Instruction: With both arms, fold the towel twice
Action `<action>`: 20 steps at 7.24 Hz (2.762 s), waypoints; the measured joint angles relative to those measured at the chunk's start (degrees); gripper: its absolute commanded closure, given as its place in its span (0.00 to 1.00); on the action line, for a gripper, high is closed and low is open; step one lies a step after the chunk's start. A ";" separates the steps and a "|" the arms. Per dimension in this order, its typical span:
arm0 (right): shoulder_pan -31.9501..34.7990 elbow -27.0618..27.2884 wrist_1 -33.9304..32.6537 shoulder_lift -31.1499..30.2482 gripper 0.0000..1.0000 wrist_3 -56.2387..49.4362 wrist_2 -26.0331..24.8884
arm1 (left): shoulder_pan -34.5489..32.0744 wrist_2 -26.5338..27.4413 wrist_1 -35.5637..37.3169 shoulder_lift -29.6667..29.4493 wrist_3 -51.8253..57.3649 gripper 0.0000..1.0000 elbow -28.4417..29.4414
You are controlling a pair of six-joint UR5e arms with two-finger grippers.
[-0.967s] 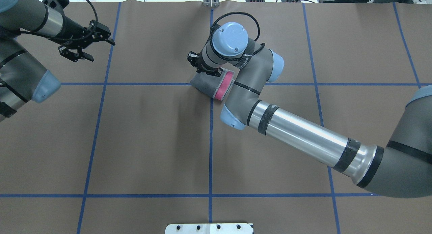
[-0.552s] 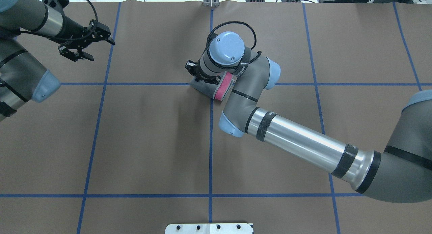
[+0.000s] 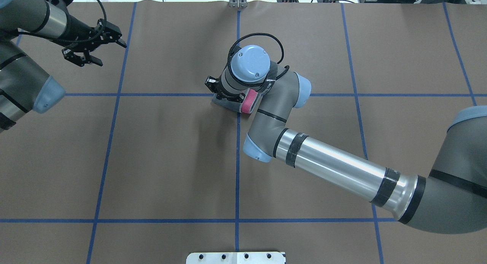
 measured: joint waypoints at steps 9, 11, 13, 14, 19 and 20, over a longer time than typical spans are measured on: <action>17.30 33.38 -16.13 -19.02 0.00 -11.13 18.77 | -2.08 -0.25 0.35 2.46 5.98 0.00 -3.76; 25.53 38.15 -25.34 -25.39 0.00 -30.70 23.08 | -5.98 0.18 0.60 9.53 21.64 0.00 -6.48; 32.86 39.41 -35.48 -29.72 0.00 -52.51 24.75 | -13.85 -0.71 4.98 13.58 39.42 0.00 -6.93; 36.72 38.99 -38.17 -32.43 0.00 -63.73 24.92 | -18.27 -1.03 9.93 14.85 51.03 0.00 -7.18; 49.63 36.81 -39.42 -46.85 0.00 -86.07 28.09 | -29.70 -6.44 19.65 28.12 82.34 0.00 -8.40; 50.00 35.87 -39.04 -48.06 0.00 -87.31 24.20 | -29.95 -6.39 19.55 30.21 82.72 0.00 -8.13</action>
